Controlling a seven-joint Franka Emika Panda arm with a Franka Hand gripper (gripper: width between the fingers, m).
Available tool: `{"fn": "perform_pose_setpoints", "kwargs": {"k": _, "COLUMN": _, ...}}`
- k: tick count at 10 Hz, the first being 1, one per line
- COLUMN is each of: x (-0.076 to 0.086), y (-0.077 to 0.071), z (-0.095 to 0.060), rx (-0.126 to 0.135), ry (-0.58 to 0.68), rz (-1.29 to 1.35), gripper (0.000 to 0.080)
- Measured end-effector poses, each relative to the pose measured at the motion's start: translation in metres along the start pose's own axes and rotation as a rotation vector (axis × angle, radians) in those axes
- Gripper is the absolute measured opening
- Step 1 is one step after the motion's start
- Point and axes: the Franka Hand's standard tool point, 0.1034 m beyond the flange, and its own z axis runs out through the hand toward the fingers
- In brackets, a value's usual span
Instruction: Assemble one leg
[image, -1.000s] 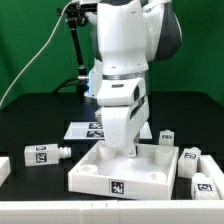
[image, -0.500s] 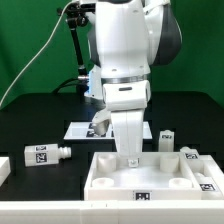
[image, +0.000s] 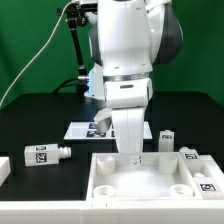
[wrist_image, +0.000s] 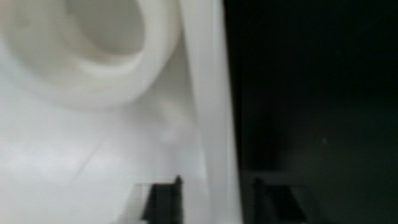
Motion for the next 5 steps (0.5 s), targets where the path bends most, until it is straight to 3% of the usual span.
{"fn": "perform_pose_setpoints", "kwargs": {"k": 2, "x": 0.014, "y": 0.009, "z": -0.02, "rx": -0.036, "ry": 0.002, "rz": 0.093, "gripper": 0.0512}}
{"fn": "perform_pose_setpoints", "kwargs": {"k": 3, "x": 0.016, "y": 0.012, "z": -0.026, "rx": -0.048, "ry": 0.004, "rz": 0.134, "gripper": 0.0512}}
{"fn": "perform_pose_setpoints", "kwargs": {"k": 4, "x": 0.015, "y": 0.011, "z": -0.023, "rx": -0.044, "ry": 0.004, "rz": 0.14, "gripper": 0.062}}
{"fn": "perform_pose_setpoints", "kwargs": {"k": 5, "x": 0.015, "y": 0.01, "z": -0.023, "rx": -0.043, "ry": 0.004, "rz": 0.161, "gripper": 0.0641}}
